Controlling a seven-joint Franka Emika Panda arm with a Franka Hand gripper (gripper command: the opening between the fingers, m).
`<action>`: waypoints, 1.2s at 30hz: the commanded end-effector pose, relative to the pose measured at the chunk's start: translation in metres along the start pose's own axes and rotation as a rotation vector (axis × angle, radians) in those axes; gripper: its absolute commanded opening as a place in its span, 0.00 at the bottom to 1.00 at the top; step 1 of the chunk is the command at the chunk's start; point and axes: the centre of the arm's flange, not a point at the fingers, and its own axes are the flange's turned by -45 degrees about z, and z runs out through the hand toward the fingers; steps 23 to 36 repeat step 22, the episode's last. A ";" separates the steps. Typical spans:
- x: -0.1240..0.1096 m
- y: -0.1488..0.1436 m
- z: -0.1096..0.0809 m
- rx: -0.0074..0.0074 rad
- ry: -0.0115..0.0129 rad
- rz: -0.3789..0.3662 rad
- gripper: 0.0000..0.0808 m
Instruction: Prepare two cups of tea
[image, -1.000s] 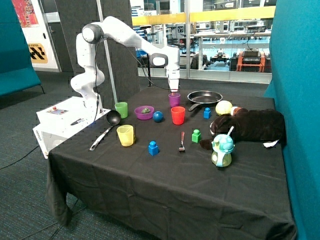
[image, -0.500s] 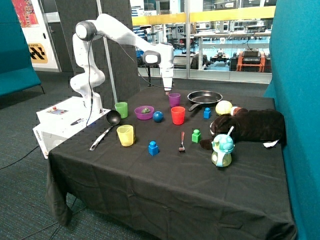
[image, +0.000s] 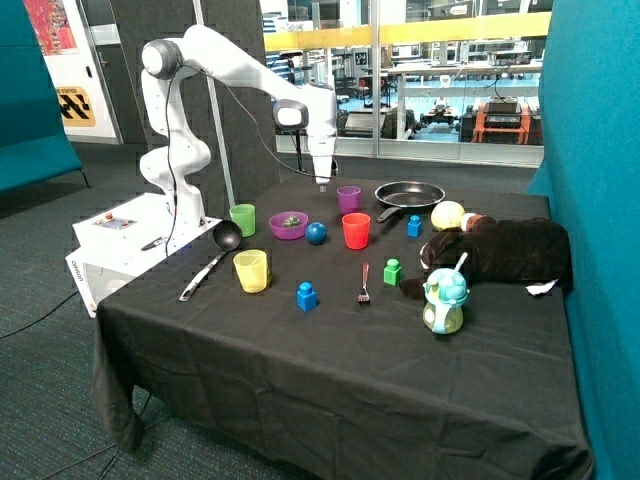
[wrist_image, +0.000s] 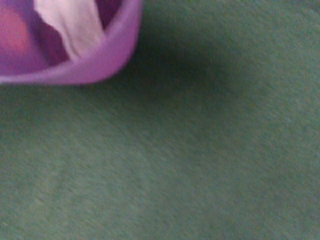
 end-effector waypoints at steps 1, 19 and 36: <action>-0.017 0.026 0.004 -0.0017 0.0016 0.034 0.47; -0.036 0.048 0.005 -0.0017 0.0016 0.026 0.47; -0.038 0.045 0.003 -0.0017 0.0016 0.015 0.48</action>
